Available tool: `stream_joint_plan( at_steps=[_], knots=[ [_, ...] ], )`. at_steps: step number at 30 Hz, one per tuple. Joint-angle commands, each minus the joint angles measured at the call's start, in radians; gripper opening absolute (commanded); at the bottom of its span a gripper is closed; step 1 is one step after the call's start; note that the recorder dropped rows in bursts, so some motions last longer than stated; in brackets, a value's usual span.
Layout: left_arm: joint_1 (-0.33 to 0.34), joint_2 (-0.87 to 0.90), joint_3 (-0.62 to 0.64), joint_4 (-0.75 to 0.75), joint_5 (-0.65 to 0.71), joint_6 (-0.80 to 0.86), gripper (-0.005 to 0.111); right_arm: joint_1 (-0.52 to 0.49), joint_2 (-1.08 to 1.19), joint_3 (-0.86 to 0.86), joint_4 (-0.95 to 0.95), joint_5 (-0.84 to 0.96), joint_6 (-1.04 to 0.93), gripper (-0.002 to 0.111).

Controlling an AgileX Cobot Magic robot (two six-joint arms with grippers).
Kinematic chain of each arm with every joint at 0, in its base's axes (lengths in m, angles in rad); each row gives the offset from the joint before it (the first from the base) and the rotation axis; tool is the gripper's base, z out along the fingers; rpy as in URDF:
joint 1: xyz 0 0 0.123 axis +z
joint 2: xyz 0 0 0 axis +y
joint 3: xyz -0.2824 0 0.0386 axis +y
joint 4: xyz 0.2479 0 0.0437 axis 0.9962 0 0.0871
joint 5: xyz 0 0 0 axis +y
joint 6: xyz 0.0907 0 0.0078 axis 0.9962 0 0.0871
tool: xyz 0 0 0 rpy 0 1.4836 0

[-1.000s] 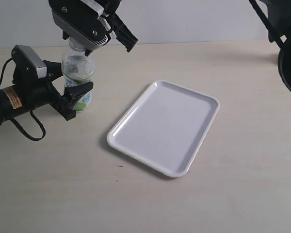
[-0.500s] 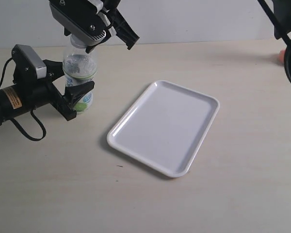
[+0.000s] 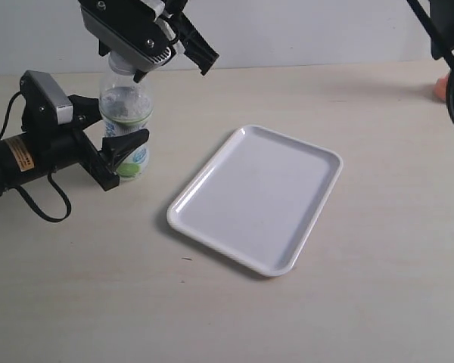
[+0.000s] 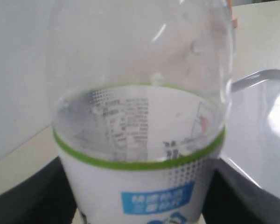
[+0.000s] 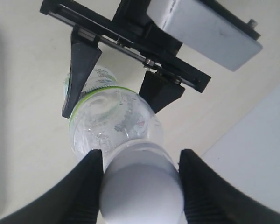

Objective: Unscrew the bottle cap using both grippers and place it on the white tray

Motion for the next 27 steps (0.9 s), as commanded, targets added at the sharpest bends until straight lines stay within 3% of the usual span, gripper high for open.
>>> stream_joint_plan(
  at_steps=[1, 12, 17, 20, 27],
  knots=[
    [-0.004, -0.007, -0.002, 0.052, 0.006, -0.051, 0.051, 0.001, -0.028, -0.010, 0.025, -0.062, 0.022, 0.000],
    [-0.004, -0.007, -0.002, 0.017, 0.028, -0.046, 0.051, 0.001, -0.036, -0.010, 0.023, -0.058, 0.353, 0.000],
    [-0.004, -0.007, -0.002, 0.005, 0.028, -0.031, 0.051, 0.001, -0.068, -0.010, 0.023, 0.030, 0.492, 0.000],
    [-0.004, -0.007, -0.002, -0.009, 0.030, -0.010, 0.051, 0.001, -0.133, -0.010, 0.014, 0.030, 0.813, 0.000],
    [-0.004, -0.007, -0.002, -0.030, 0.032, -0.018, 0.051, -0.067, -0.217, -0.005, -0.274, 0.030, 1.732, 0.000]
  ],
)
